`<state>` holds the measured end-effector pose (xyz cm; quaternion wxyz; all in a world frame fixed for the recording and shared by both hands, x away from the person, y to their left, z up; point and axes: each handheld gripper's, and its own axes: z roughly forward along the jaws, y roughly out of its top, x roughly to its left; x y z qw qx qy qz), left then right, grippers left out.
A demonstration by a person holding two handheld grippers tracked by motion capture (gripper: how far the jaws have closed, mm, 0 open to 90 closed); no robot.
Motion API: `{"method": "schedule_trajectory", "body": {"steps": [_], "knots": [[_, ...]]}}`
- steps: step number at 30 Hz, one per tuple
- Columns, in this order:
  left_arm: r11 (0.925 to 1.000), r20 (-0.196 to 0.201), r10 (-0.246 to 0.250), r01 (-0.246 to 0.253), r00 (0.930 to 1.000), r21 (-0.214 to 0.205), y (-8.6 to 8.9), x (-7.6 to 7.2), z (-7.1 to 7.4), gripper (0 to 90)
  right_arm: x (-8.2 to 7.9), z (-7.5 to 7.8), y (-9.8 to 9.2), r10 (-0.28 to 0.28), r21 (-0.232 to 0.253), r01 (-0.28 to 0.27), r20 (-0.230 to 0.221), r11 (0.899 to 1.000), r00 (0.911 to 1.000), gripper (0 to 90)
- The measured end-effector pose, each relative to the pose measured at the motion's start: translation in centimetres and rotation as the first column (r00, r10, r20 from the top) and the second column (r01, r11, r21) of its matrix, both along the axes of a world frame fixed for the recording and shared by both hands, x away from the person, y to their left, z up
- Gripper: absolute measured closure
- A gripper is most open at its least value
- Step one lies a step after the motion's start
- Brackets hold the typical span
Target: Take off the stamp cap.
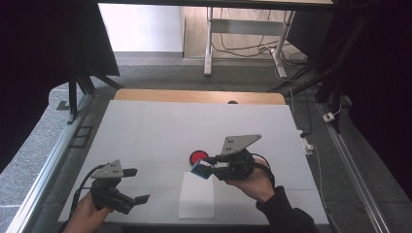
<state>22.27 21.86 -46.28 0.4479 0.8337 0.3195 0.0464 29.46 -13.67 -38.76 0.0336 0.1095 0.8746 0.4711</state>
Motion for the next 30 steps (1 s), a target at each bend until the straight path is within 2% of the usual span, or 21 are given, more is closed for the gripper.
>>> {"method": "schedule_trajectory", "body": {"steps": [2,7,15,18,22,26,30], "knots": [[0.9999,-0.004,-0.011,0.011,0.9999,-0.004,-0.4,0.4,0.1,0.0,0.0,0.0,0.0,0.005,0.002,-0.005,0.0,1.0,1.0,71.6],[0.9974,0.015,-0.072,0.072,0.9973,-0.007,-1.8,1.2,0.5,0.0,0.1,-0.1,0.1,0.01,0.005,-0.01,-0.01,1.0,0.9999,71.7],[0.984,0.035,-0.177,0.176,0.9836,0.025,-4.6,2.7,0.7,0.0,0.1,0.0,0.2,0.025,0.005,-0.025,-0.004,1.0,0.9997,71.7],[0.9819,0.038,-0.188,0.187,0.9814,0.031,-5.6,3.3,0.9,0.0,0.1,0.0,0.3,0.035,0.008,-0.034,-0.002,0.999,0.9994,71.7],[0.9762,0.046,-0.216,0.215,0.9753,0.026,-6.8,3.9,0.9,0.0,0.0,0.0,0.4,0.042,0.005,-0.042,-0.006,0.999,0.9991,71.7],[0.9677,0.054,-0.251,0.25,0.9664,0.036,-7.9,4.4,0.9,0.0,0.0,0.0,0.5,0.048,-0.001,-0.048,-0.006,0.999,0.9988,71.7],[0.9527,0.05,-0.304,0.302,0.9515,0.031,-8.9,5.2,0.9,0.0,0.0,-0.1,0.5,0.053,0.004,-0.053,-0.013,0.999,0.9985,71.7]]}}
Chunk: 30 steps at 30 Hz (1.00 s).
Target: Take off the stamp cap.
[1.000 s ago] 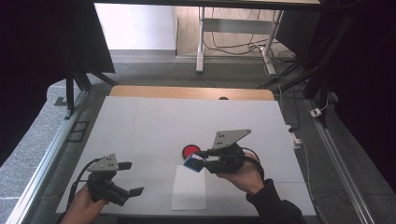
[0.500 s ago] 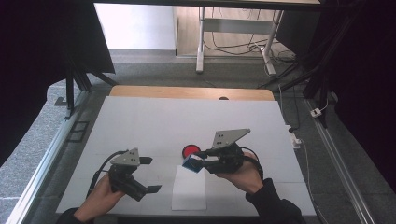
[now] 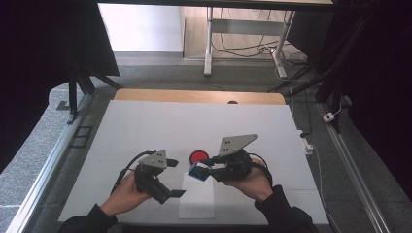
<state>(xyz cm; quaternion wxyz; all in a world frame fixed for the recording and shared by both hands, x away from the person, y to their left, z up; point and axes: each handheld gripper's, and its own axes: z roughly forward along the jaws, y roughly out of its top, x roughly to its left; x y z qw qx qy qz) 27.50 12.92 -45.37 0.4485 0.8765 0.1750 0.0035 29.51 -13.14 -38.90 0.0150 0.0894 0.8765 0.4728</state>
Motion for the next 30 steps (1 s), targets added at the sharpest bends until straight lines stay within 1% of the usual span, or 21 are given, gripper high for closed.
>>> {"method": "schedule_trajectory", "body": {"steps": [4,6,9,11,12,16,17,18,19,20,21,22,23,24,25,26,27,29,30], "knots": [[0.9979,-0.001,-0.064,0.064,0.998,-0.006,-1.0,0.8,-0.1,0.2,-0.1,0.0,0.0,0.005,0.002,-0.005,-0.005,1.0,1.0,71.7],[0.9957,-0.008,-0.091,0.091,0.9958,-0.019,-1.5,1.2,-0.1,0.5,-0.1,0.0,0.0,0.012,0.002,-0.012,-0.007,1.0,0.9999,71.6],[0.9917,-0.006,-0.126,0.125,0.9921,-0.027,-2.1,1.6,-0.2,0.6,-0.1,-0.1,0.0,0.015,0.001,-0.015,-0.006,1.0,0.9999,71.7],[0.9893,-0.003,-0.142,0.142,0.9898,-0.033,-2.5,1.8,-0.3,0.6,-0.2,-0.1,0.0,0.02,0.005,-0.02,-0.009,1.0,0.9998,71.7],[0.9868,-0.006,-0.157,0.157,0.9875,-0.039,-2.7,1.9,-0.2,0.7,-0.2,-0.1,-0.1,0.025,0.007,-0.024,-0.012,1.0,0.9996,71.6],[0.9834,0.006,-0.175,0.175,0.9846,-0.049,-3.4,2.2,-0.1,3.6,-0.2,-0.1,-0.1,0.035,0.005,-0.035,-0.013,0.999,0.9993,71.7],[0.9831,0.014,-0.177,0.178,0.9841,-0.045,-3.5,2.3,-0.1,5.5,-0.2,-0.1,-0.1,0.037,0.005,-0.037,-0.013,0.999,0.9992,71.7],[0.9812,0.022,-0.186,0.187,0.9823,-0.048,-3.5,2.4,-0.1,8.7,-0.2,-0.1,-0.1,0.04,0.005,-0.039,-0.015,0.999,0.9991,71.7],[0.979,0.027,-0.194,0.195,0.9806,-0.059,-3.5,2.4,-0.1,13.2,-0.3,-0.1,-0.1,0.041,0.006,-0.041,-0.016,0.999,0.999,71.7],[0.9746,0.038,-0.211,0.213,0.9768,-0.07,-3.4,2.5,0.0,16.8,-0.3,-0.1,-0.1,0.043,0.009,-0.043,-0.018,0.999,0.9989,71.7],[0.9729,0.045,-0.216,0.219,0.9752,-0.074,-3.3,2.5,-0.1,21.1,-0.3,-0.1,-0.1,0.045,0.01,-0.045,-0.018,0.999,0.9988,71.7],[0.9729,0.045,-0.216,0.219,0.9752,-0.074,-3.3,2.5,-0.1,25.2,-0.3,-0.1,-0.1,0.046,0.012,-0.046,-0.018,0.999,0.9988,71.7],[0.9714,0.051,-0.221,0.225,0.9739,-0.077,-3.2,2.5,-0.1,25.2,-0.3,-0.1,-0.1,0.046,0.012,-0.046,-0.018,0.999,0.9988,71.7],[0.9697,0.052,-0.227,0.231,0.9725,-0.08,-3.1,2.5,-0.1,28.9,-0.3,-0.1,-0.1,0.048,0.013,-0.048,-0.018,0.999,0.9987,71.7],[0.9682,0.054,-0.232,0.236,0.9712,-0.083,-3.0,2.6,-0.2,35.3,-0.3,0.0,-0.2,0.051,0.016,-0.051,-0.02,0.999,0.9985,71.7],[0.967,0.056,-0.237,0.241,0.97,-0.084,-2.9,2.6,-0.2,38.8,-0.3,0.0,-0.2,0.054,0.017,-0.053,-0.02,0.998,0.9984,71.6],[0.9628,0.055,-0.251,0.255,0.9665,-0.09,-2.7,2.6,-0.3,42.4,-0.3,0.0,-0.2,0.057,0.017,-0.056,-0.02,0.998,0.9982,71.7],[0.9621,0.056,-0.253,0.258,0.9657,-0.089,-2.6,2.6,-0.3,46.5,-0.4,0.1,-0.2,0.061,0.017,-0.061,-0.017,0.998,0.998,71.6],[0.9602,0.054,-0.26,0.264,0.9642,-0.092,-2.6,2.7,-0.3,49.2,-0.4,0.1,-0.2,0.064,0.017,-0.064,-0.015,0.998,0.9978,71.7]]}}
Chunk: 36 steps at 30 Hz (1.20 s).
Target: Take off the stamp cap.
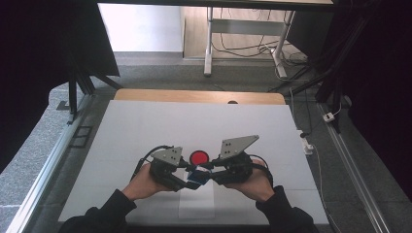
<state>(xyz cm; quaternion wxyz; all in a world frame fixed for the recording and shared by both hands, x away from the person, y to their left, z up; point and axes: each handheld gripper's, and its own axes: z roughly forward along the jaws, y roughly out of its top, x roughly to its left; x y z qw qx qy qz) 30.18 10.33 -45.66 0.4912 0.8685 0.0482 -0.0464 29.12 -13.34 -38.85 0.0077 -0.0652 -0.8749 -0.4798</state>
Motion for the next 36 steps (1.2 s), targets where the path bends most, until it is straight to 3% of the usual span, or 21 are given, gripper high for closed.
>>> {"method": "schedule_trajectory", "body": {"steps": [15,26,31,36], "knots": [[0.9975,-0.021,-0.064,0.063,0.9977,-0.031,0.24,0.04,-0.03,65.6,-0.01,-0.07,-0.01,0.013,-0.002,-0.013,0.002,1.0,0.9999,71.7],[0.995,-0.039,-0.084,0.081,0.9957,-0.058,0.4,0.17,-0.11,67.7,0.0,-0.04,-0.07,0.022,0.009,-0.022,-0.004,1.0,0.9998,71.7],[0.9937,-0.062,-0.082,0.077,0.9947,-0.081,0.44,0.26,-0.23,68.2,0.13,-0.01,-0.24,0.021,0.017,-0.021,-0.011,1.0,0.9997,71.7],[0.9952,-0.095,-0.074,0.067,0.9927,-0.072,0.45,0.31,-0.27,68.5,0.14,-0.14,-0.19,0.02,0.02,-0.02,-0.012,1.0,0.9997,71.7]]}}
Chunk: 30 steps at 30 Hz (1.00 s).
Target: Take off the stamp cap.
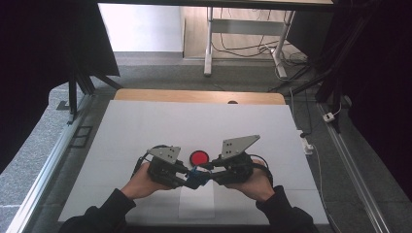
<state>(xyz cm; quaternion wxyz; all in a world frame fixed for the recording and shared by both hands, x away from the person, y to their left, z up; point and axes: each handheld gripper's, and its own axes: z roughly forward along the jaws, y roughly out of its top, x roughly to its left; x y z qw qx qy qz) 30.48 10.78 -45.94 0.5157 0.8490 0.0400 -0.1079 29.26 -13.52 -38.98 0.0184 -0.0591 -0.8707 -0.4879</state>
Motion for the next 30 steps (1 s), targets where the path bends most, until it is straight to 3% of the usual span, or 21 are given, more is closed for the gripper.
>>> {"method": "schedule_trajectory", "body": {"steps": [4,7,9,11,15,20,26,28,30], "knots": [[0.9997,-0.059,0.015,-0.014,0.9982,0.021,0.0,0.3,0.2,68.6,-0.2,0.1,0.0,-0.013,-0.002,0.013,0.027,1.0,0.9995,71.8],[0.9996,-0.057,0.018,-0.016,0.9982,0.023,0.0,0.2,0.4,68.7,-0.3,0.2,0.0,-0.011,-0.002,0.011,0.04,1.0,0.9991,71.8],[0.9993,-0.074,0.026,-0.024,0.9969,0.029,0.0,0.3,0.4,68.8,-0.6,0.3,0.1,-0.018,-0.004,0.018,0.08,1.0,0.9967,71.8],[0.9994,-0.052,0.019,-0.018,0.9985,0.028,0.1,0.2,0.4,68.8,-0.7,0.3,0.2,-0.014,-0.009,0.015,0.087,1.0,0.9962,71.8],[0.9998,0.03,-0.002,0.002,0.9996,0.022,0.1,-0.3,0.6,68.9,-0.6,0.4,0.1,-0.003,-0.005,0.003,0.053,1.0,0.9986,71.8],[0.9996,0.091,-0.024,0.023,0.9955,0.019,0.1,-0.7,0.8,69.0,0.2,0.1,-0.2,0.025,0.035,-0.023,-0.049,0.999,0.9985,71.8],[0.9995,0.085,-0.023,0.021,0.9962,0.024,0.1,-0.7,0.7,68.9,0.3,0.0,-0.2,0.032,0.025,-0.031,-0.048,0.999,0.9983,71.8],[0.9996,0.045,-0.012,0.011,0.9989,0.025,0.2,-0.5,0.8,69.0,0.1,0.0,-0.2,0.023,0.037,-0.021,-0.036,0.999,0.9991,71.9],[0.9997,0.027,-0.002,0.001,0.9996,0.023,0.2,-0.4,0.8,69.0,-0.2,0.2,-0.1,0.014,0.029,-0.014,0.003,0.999,0.9999,71.9]]}}
